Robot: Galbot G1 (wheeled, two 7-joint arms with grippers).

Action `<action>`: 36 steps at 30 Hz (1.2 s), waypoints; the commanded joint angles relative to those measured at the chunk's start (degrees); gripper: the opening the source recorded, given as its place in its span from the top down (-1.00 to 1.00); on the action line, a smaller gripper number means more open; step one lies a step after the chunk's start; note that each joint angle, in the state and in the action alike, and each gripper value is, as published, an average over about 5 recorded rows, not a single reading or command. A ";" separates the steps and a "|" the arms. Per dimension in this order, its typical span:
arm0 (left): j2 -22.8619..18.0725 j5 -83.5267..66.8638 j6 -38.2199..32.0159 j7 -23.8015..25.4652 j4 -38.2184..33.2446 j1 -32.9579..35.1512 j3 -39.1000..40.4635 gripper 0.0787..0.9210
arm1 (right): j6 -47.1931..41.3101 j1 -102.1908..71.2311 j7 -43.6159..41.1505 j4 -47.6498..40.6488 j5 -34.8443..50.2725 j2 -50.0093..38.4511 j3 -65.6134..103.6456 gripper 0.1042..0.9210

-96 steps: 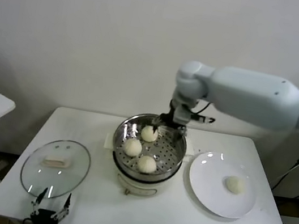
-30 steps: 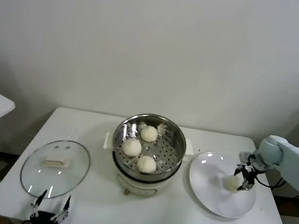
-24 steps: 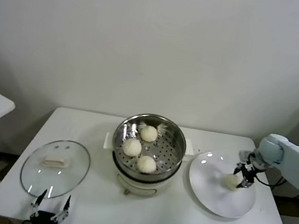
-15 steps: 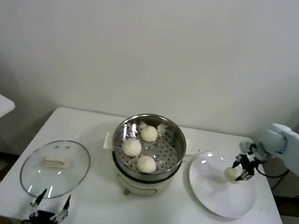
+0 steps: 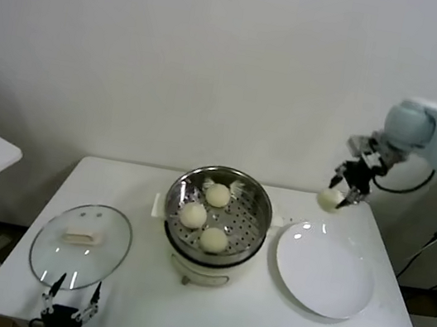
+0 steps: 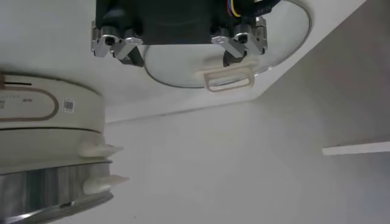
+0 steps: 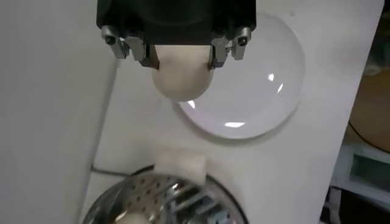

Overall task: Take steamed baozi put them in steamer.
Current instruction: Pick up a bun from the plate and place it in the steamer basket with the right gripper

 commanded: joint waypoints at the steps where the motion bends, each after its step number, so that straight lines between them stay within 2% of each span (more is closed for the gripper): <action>1: -0.06 -0.45 -0.04 0.03 0.42 -0.46 0.13 -0.77 | -6.01 8.89 1.97 7.92 10.12 8.12 1.03 -0.16; 7: -0.38 -0.60 0.21 0.11 0.45 -1.03 0.18 -0.77 | -11.00 -2.79 6.57 8.83 5.90 9.26 9.00 -0.17; 19: -0.29 -1.25 0.78 0.25 0.95 -2.13 -0.41 -0.77 | -12.78 -19.67 11.25 4.52 -4.40 13.76 16.04 -0.18; 36: 0.02 -1.68 0.73 0.24 1.50 -2.36 -0.71 -0.77 | -12.36 -24.40 11.67 2.56 -10.59 14.97 16.20 -0.20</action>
